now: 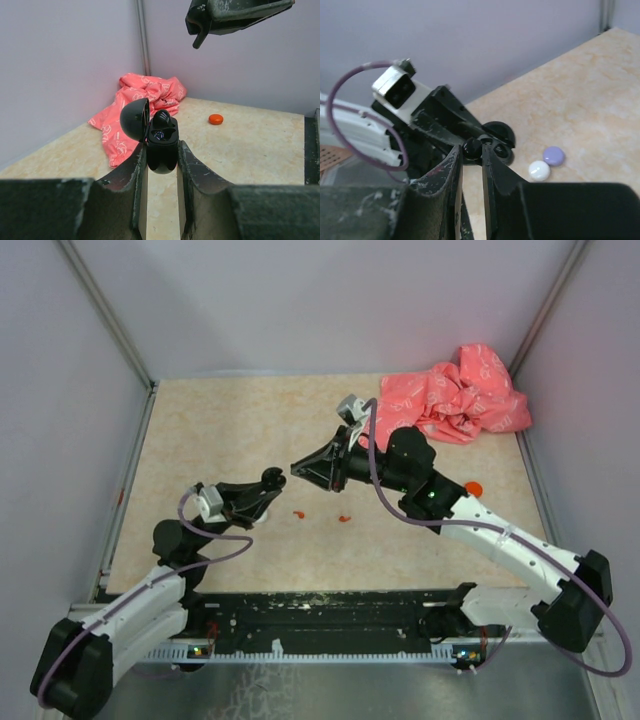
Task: Insert the wireless bluetooth earbuds into the charging case
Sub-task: Place the earbud in the charging case.
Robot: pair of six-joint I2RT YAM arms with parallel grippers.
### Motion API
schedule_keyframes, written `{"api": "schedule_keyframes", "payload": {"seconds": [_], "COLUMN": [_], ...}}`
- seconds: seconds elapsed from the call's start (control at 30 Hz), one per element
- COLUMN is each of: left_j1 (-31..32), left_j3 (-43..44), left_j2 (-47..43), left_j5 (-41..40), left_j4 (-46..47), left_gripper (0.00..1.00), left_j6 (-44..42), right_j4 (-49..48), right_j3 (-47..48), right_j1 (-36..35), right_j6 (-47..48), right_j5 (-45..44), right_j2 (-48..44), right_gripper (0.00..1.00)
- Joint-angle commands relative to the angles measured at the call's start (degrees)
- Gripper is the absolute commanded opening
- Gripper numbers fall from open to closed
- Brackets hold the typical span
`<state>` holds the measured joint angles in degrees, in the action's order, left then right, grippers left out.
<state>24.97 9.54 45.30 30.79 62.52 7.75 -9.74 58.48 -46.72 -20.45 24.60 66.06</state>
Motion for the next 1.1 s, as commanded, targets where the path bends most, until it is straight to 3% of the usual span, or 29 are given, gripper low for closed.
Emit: {"api": "schedule_keyframes", "payload": {"seconds": [0.0, 0.27, 1.07], "left_j1": [-0.3, -0.2, -0.2], "left_j3": [1.6, 2.9, 3.9], "left_j2": [2.0, 4.3, 3.3], "left_j5": [4.6, 9.3, 9.5], "left_j4": [9.1, 12.1, 15.3], "left_gripper": [0.0, 0.0, 0.0], "left_j6": [1.3, 2.0, 4.7], "right_j4": [-8.5, -14.2, -14.8], "right_j3": [0.2, 0.0, -1.2], "right_j1": [-2.1, -3.7, -5.2], "right_j6": [-2.8, -6.5, -8.0], "right_j5": [7.0, 9.7, 7.8], "right_j2": [0.6, 3.8, 7.9], "right_gripper": [0.12, 0.12, 0.12]}}
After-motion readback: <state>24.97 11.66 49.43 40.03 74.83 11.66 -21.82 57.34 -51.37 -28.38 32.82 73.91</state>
